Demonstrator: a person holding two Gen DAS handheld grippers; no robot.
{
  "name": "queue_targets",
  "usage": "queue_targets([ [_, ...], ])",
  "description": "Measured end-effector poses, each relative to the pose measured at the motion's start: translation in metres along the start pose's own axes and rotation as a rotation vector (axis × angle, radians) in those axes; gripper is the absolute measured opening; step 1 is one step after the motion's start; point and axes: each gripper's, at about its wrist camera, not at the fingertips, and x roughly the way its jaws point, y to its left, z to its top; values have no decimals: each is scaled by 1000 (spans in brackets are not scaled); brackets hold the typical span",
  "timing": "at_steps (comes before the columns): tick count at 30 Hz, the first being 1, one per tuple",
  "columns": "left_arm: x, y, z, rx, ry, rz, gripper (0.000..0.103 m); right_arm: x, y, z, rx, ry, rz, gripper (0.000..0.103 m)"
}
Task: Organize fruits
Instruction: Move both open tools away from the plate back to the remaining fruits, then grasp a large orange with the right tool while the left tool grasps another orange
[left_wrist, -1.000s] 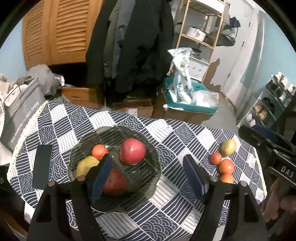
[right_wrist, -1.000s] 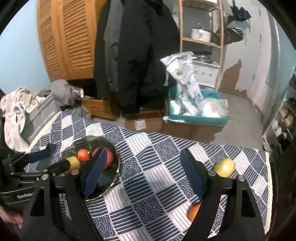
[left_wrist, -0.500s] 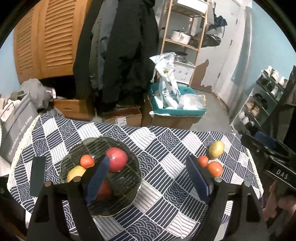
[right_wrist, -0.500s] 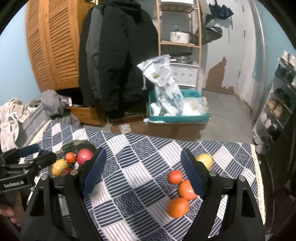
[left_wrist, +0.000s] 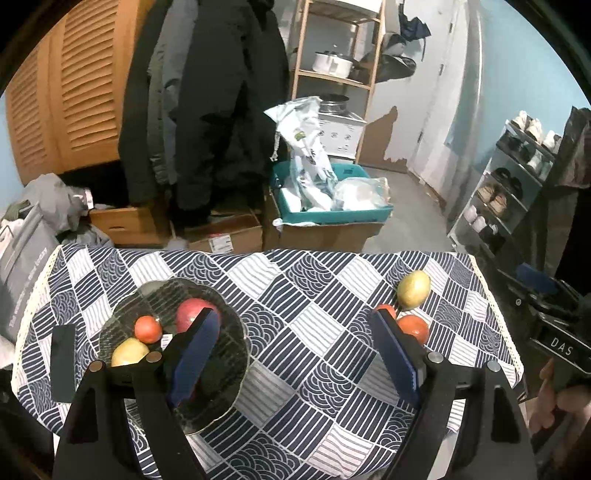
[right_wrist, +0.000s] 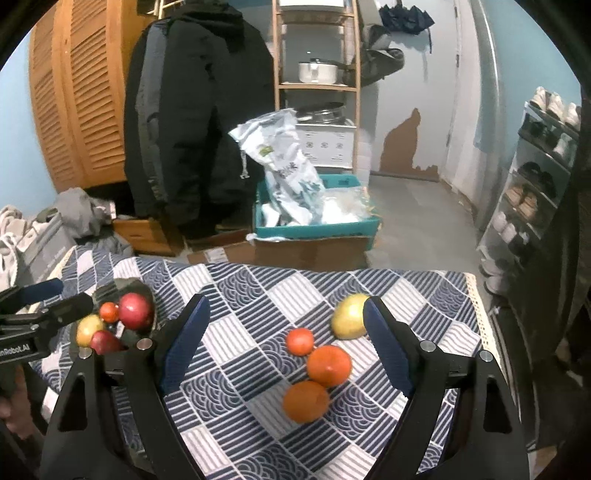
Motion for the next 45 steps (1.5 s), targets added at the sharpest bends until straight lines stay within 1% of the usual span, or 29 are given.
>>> queue_targets([
  [7,10,-16,-1,30,18,-6,86,-1,-20,-8,2,9,-61,86],
  [12,22,-26,-2,53,36,3,86,5,-33,-18,7,37,-101,86],
  [17,39,-34,-7,82,60,20,86,30,-43,-34,18,133,-107,87],
  [20,54,-38,-12,99,92,34,86,45,-44,-46,6,179,-109,86],
  [24,76,-40,-23,124,142,56,86,66,-41,-62,-9,240,-82,86],
  [28,97,-40,-35,148,182,84,86,92,-43,-80,37,321,-16,86],
  [31,107,-40,-43,158,200,97,86,107,-43,-90,57,365,8,87],
  [35,120,-39,-52,176,229,116,86,122,-37,-100,52,415,14,86],
  [45,135,-37,-59,180,267,116,86,158,-25,-124,15,507,14,86],
])
